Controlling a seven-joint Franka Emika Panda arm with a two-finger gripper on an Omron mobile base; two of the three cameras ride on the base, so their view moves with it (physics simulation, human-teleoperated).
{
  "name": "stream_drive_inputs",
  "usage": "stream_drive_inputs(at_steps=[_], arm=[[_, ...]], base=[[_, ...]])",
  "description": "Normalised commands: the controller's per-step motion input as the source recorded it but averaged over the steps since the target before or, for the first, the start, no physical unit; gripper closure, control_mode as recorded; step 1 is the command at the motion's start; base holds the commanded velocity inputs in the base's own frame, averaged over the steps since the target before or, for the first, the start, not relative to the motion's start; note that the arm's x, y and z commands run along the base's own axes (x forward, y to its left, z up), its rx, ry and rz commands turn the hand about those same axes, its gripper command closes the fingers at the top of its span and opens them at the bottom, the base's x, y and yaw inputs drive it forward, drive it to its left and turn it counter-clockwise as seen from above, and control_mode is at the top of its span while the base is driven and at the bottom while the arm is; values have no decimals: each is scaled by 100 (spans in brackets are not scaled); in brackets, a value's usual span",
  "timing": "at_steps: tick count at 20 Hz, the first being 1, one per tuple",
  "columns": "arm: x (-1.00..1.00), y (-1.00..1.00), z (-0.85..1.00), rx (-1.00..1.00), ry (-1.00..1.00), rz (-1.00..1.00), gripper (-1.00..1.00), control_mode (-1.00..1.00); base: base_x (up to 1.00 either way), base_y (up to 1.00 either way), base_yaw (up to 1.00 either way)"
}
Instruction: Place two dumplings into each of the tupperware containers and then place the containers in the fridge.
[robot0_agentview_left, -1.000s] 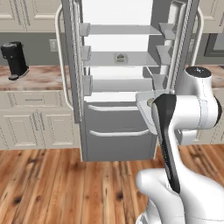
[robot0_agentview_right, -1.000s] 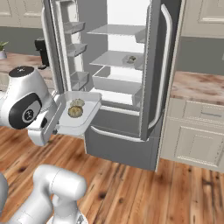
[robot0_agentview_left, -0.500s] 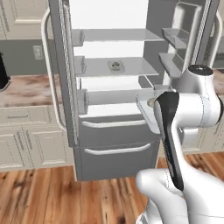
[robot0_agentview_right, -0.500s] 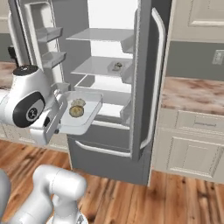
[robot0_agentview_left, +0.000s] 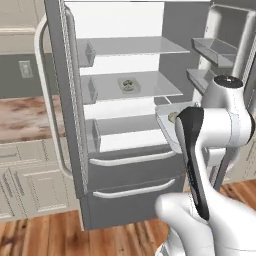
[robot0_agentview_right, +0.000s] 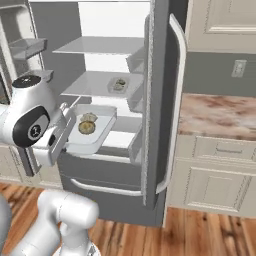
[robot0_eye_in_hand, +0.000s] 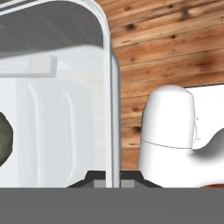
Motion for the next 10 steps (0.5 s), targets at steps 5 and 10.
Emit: stream_drive_inputs(at_steps=[5, 10], arm=[[0, 0, 0, 0, 0, 0, 100, 100], [0, 0, 0, 0, 0, 0, 100, 100]], base=[[75, 8, -9], [69, 0, 0]])
